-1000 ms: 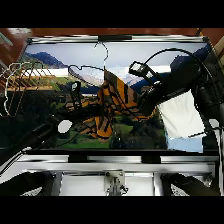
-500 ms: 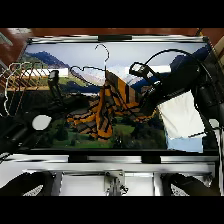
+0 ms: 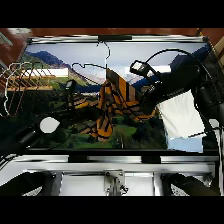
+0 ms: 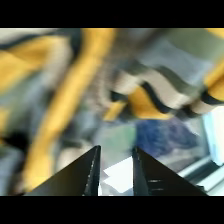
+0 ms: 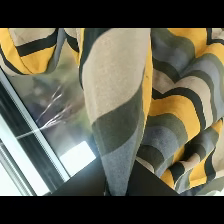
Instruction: Fold the shirts.
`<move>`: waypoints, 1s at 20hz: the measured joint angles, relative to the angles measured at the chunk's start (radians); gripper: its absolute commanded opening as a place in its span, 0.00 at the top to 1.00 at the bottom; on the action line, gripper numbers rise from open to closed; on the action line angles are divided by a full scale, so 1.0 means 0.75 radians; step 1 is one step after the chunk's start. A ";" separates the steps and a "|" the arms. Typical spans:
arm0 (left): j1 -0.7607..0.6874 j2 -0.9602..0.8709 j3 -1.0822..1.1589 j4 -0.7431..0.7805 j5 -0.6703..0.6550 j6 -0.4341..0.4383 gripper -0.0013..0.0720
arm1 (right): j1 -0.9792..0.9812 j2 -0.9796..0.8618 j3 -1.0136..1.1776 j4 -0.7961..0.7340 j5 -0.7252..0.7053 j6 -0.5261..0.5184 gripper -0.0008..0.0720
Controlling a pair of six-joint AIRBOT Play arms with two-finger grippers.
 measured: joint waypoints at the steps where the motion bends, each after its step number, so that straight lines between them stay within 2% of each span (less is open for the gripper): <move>1: -0.023 -0.024 0.000 -0.015 0.048 -0.009 0.69 | 0.000 0.000 0.000 0.000 0.001 0.002 0.92; 2: -0.034 -0.043 0.000 -0.026 0.091 -0.019 0.72 | 0.000 0.000 0.000 0.000 0.001 0.006 0.92; 3: -0.038 -0.062 0.000 -0.036 0.129 -0.024 0.70 | 0.000 0.000 0.000 -0.001 0.002 0.006 0.92; 5: -0.023 -0.094 0.000 -0.048 0.180 -0.031 0.51 | 0.000 0.000 0.000 0.000 0.002 0.006 0.92; 12: 0.023 -0.180 0.005 -0.071 0.251 -0.031 0.53 | 0.000 0.000 0.000 -0.001 0.001 0.008 0.92; 13: 0.018 -0.193 0.007 -0.083 0.268 -0.030 0.58 | 0.000 0.000 0.000 -0.001 0.001 0.008 0.92; 14: 0.011 -0.203 0.008 -0.097 0.291 -0.030 0.84 | 0.000 0.000 -0.001 -0.001 0.001 0.009 0.92; 15: 0.004 -0.213 0.010 -0.114 0.328 -0.030 0.93 | 0.000 0.000 0.000 -0.001 0.001 0.010 0.92; 20: 0.022 -0.216 0.011 -0.152 0.418 -0.018 0.93 | 0.000 0.000 0.000 -0.002 0.000 0.020 0.92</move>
